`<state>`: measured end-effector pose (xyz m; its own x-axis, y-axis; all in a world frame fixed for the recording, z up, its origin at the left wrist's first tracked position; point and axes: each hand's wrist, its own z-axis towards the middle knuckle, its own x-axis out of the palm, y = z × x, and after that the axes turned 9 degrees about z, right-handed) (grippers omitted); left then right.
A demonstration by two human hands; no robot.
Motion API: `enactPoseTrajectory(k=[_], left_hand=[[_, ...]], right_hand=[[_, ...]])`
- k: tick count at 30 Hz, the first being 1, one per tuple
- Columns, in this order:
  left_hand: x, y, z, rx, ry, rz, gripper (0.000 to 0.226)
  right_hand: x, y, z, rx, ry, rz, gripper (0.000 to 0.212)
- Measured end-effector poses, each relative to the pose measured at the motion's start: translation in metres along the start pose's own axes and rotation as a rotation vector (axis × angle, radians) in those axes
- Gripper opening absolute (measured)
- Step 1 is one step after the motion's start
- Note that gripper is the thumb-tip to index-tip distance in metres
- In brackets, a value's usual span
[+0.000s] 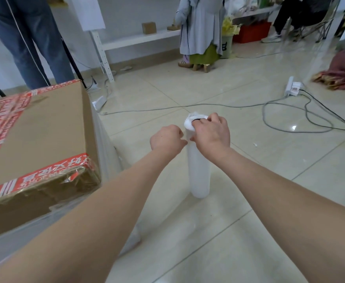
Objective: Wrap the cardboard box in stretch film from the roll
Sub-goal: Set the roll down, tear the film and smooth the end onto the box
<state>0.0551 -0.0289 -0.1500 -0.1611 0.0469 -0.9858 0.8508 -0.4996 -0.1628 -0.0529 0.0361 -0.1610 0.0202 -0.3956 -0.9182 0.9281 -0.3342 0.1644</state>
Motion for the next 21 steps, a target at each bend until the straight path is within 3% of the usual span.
enactPoseTrajectory(k=[2, 7, 17, 21], left_hand=[[0.001, -0.001, -0.002, -0.027, -0.061, 0.005, 0.009], [-0.006, -0.001, -0.003, -0.032, -0.130, 0.006, 0.018], [-0.005, -0.017, -0.015, -0.018, -0.183, 0.057, 0.024], [-0.003, -0.019, -0.019, -0.008, -0.150, 0.082, 0.026]], right_hand=[[-0.006, 0.002, 0.003, -0.004, 0.013, 0.007, 0.020], [-0.024, -0.007, -0.003, 0.019, 0.070, -0.036, 0.013], [-0.050, -0.031, -0.027, -0.002, 0.154, -0.160, 0.019], [-0.057, -0.037, -0.029, 0.057, 0.184, -0.035, 0.020]])
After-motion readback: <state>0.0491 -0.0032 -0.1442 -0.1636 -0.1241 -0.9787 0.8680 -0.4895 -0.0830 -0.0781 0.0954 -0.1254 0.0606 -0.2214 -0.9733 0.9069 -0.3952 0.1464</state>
